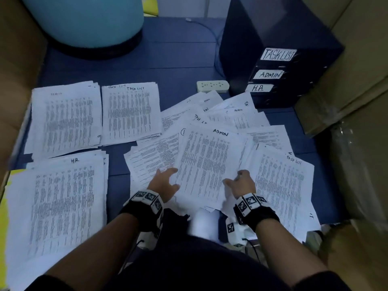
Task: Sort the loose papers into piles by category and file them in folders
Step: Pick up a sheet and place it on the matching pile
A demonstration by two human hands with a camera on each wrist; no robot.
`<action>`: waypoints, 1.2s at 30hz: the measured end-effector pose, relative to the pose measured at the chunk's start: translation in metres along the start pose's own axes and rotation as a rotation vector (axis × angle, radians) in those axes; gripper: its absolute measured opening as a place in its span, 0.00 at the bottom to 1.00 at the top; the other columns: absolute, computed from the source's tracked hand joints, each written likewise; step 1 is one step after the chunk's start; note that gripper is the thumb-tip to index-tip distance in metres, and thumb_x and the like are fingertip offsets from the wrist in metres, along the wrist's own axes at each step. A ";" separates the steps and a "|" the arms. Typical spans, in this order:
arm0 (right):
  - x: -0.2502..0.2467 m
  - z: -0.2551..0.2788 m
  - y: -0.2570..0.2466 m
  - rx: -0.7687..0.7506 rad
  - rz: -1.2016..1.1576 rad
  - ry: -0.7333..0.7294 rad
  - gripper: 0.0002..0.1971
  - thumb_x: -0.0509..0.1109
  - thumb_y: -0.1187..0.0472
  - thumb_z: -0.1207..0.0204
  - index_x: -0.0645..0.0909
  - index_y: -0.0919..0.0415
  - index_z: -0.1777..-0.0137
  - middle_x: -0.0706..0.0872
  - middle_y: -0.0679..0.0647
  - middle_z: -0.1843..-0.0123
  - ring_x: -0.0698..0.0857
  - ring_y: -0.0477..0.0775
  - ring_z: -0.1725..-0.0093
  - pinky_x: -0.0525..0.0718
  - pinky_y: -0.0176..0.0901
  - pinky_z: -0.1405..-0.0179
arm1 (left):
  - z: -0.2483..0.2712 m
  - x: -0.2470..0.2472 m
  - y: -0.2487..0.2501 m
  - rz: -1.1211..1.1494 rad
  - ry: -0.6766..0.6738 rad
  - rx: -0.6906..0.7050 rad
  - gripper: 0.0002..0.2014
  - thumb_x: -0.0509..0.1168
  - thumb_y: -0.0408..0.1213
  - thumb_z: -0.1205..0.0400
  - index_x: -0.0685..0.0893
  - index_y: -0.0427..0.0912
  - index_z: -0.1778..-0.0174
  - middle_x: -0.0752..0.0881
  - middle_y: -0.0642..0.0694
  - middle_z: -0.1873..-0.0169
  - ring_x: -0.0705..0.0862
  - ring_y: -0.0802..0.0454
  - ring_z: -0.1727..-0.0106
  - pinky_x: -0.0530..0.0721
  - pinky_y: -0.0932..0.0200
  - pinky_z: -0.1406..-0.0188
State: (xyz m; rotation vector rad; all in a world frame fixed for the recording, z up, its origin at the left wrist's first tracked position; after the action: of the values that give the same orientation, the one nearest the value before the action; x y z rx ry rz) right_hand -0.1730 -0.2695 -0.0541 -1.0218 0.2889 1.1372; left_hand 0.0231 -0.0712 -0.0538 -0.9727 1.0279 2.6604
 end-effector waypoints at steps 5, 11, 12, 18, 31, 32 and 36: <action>-0.001 -0.002 0.000 -0.048 -0.019 -0.020 0.20 0.76 0.56 0.25 0.75 0.61 0.38 0.83 0.59 0.44 0.83 0.58 0.53 0.83 0.47 0.52 | 0.011 0.001 0.005 0.066 0.042 -0.017 0.28 0.65 0.37 0.19 0.66 0.48 0.21 0.74 0.47 0.26 0.63 0.47 0.19 0.66 0.51 0.23; -0.001 -0.003 -0.003 -0.108 0.202 -0.107 0.22 0.77 0.46 0.28 0.74 0.62 0.50 0.77 0.62 0.44 0.80 0.57 0.58 0.73 0.40 0.69 | 0.014 0.001 0.019 0.306 0.132 -0.052 0.33 0.67 0.35 0.20 0.62 0.46 0.20 0.83 0.33 0.38 0.83 0.38 0.41 0.78 0.52 0.44; 0.000 -0.003 -0.003 -0.135 0.212 -0.133 0.21 0.77 0.46 0.28 0.72 0.60 0.56 0.76 0.60 0.46 0.77 0.54 0.62 0.69 0.40 0.72 | 0.013 0.001 0.020 0.342 0.140 -0.082 0.35 0.67 0.36 0.20 0.59 0.45 0.18 0.80 0.29 0.36 0.81 0.35 0.37 0.79 0.49 0.41; -0.011 0.003 0.001 -0.218 0.203 -0.204 0.26 0.74 0.47 0.23 0.78 0.65 0.33 0.81 0.62 0.41 0.82 0.60 0.43 0.79 0.45 0.48 | 0.010 0.000 0.037 0.190 0.104 -0.075 0.24 0.62 0.34 0.16 0.69 0.33 0.24 0.78 0.37 0.30 0.77 0.41 0.31 0.72 0.61 0.41; -0.022 0.007 -0.045 -0.278 -0.361 -0.225 0.21 0.74 0.56 0.22 0.77 0.61 0.31 0.87 0.52 0.42 0.86 0.55 0.43 0.83 0.52 0.39 | 0.040 -0.069 0.024 0.568 0.245 0.106 0.14 0.61 0.25 0.17 0.81 0.46 0.40 0.89 0.41 0.51 0.87 0.36 0.48 0.85 0.41 0.49; -0.022 0.009 -0.054 -0.305 -0.388 -0.223 0.16 0.73 0.61 0.21 0.80 0.61 0.35 0.88 0.50 0.47 0.87 0.54 0.47 0.83 0.49 0.43 | 0.042 -0.069 0.022 0.551 0.246 0.093 0.14 0.61 0.26 0.17 0.81 0.46 0.40 0.89 0.42 0.49 0.86 0.37 0.46 0.84 0.42 0.46; -0.021 0.011 -0.069 -0.332 -0.358 -0.187 0.04 0.72 0.66 0.22 0.82 0.56 0.55 0.87 0.46 0.66 0.84 0.52 0.65 0.81 0.41 0.62 | 0.044 -0.060 -0.001 0.407 0.256 -0.035 0.17 0.64 0.33 0.17 0.78 0.40 0.31 0.83 0.42 0.36 0.80 0.43 0.33 0.77 0.48 0.33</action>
State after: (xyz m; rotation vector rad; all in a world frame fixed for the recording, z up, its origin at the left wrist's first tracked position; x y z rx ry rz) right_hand -0.1266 -0.2775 0.0016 -1.1909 -0.2341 0.9604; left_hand 0.0473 -0.0360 0.0066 -1.2566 1.3666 2.9331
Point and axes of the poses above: each hand's wrist, its own z-axis away from the middle knuckle, its own x-axis out of the palm, y = z × x, the point moved 6 cm from there along -z, towards the middle knuckle
